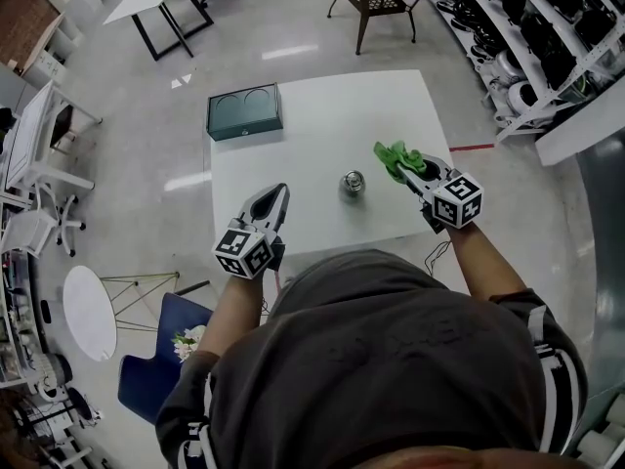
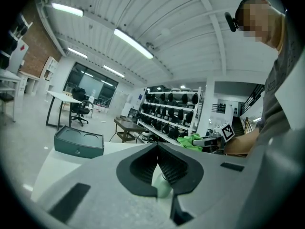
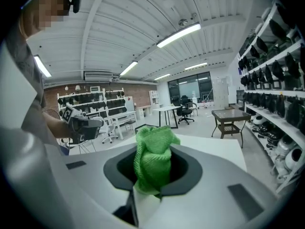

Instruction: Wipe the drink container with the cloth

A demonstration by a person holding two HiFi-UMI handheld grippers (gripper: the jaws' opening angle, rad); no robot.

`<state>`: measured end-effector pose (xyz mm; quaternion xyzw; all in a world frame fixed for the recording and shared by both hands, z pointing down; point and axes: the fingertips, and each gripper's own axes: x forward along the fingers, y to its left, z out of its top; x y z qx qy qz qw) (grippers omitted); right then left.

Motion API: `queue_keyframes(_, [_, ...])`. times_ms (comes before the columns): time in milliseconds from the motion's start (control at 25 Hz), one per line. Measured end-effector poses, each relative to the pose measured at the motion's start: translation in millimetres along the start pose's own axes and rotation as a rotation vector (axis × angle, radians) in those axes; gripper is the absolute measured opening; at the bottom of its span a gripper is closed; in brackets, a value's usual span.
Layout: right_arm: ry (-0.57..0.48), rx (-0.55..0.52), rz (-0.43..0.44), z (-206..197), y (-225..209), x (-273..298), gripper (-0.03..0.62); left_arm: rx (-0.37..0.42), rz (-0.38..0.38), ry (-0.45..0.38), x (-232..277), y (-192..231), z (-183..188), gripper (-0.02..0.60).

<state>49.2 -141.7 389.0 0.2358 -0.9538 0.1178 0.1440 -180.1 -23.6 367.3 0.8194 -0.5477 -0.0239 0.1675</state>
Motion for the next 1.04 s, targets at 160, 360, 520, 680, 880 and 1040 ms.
queue_keyframes(160, [0.006,-0.023,-0.01,0.5,1.1,0.4,0.077,0.002,0.003,-0.002,-2.2,0.4,1.1,0.005])
queue_keyframes(360, [0.01,-0.03,-0.012,0.6,0.5,0.8,0.077,-0.012,0.006,-0.002,-2.7,1.1,-0.4,0.005])
queue_keyframes(520, [0.013,-0.035,-0.011,1.0,1.4,1.4,0.077,-0.001,0.006,0.0,-3.8,1.9,-0.7,0.005])
queue_keyframes(680, [0.012,-0.041,-0.011,2.0,2.8,1.6,0.077,0.0,0.006,-0.002,-5.3,1.7,0.3,0.005])
queue_keyframes(880, [0.015,-0.044,-0.012,0.9,1.5,1.4,0.075,-0.002,0.009,-0.001,-4.4,2.2,-0.2,0.005])
queue_keyframes(1040, [0.017,-0.042,-0.016,-1.2,1.5,-0.7,0.075,-0.006,0.01,-0.002,-5.9,1.8,-1.3,0.005])
